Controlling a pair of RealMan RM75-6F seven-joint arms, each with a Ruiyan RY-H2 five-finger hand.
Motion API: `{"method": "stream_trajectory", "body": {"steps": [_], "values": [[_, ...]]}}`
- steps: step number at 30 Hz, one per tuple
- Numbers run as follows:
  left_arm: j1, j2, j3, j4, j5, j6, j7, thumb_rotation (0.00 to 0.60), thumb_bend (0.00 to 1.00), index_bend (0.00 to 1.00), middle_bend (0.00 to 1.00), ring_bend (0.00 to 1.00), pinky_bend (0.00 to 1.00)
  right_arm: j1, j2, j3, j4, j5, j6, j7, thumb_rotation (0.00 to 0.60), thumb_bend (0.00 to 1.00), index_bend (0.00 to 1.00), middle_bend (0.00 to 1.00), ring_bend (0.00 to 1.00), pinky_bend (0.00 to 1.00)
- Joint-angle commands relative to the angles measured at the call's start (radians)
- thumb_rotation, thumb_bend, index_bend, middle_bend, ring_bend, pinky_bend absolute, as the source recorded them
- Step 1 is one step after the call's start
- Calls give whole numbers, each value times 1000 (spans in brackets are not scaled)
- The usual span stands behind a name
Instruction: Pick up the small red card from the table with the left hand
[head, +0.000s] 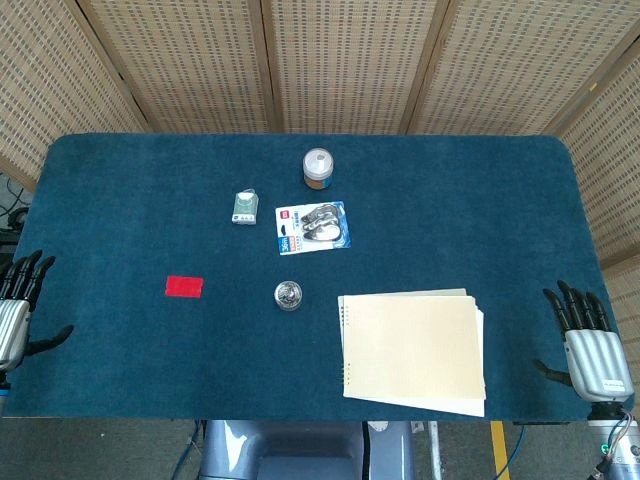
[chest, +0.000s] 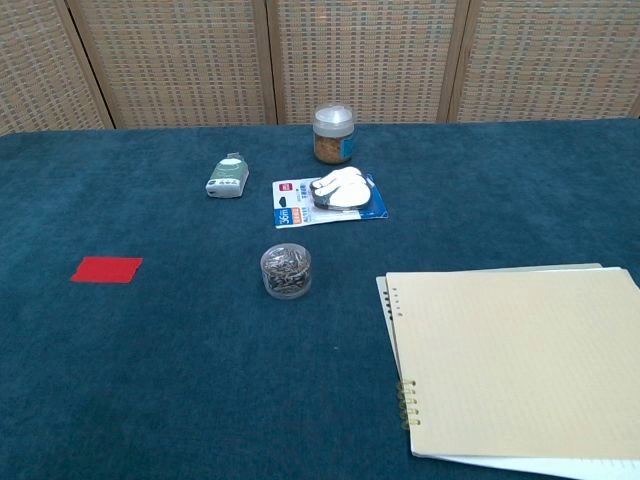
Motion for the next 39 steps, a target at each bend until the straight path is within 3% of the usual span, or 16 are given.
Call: {"method": "stream_trajectory", "body": {"steps": [1, 39], "values": [[0, 0, 1, 0, 0, -1, 0, 600, 197, 0, 0, 0, 0, 0, 0, 0, 0, 0, 0, 0, 600, 53, 0, 0, 0, 0], [-41, 1, 5, 6, 32, -49, -9, 600, 201, 0, 0, 0, 0, 2, -1, 6, 0, 15, -8, 0, 600, 53, 0, 0, 0, 0]]}}
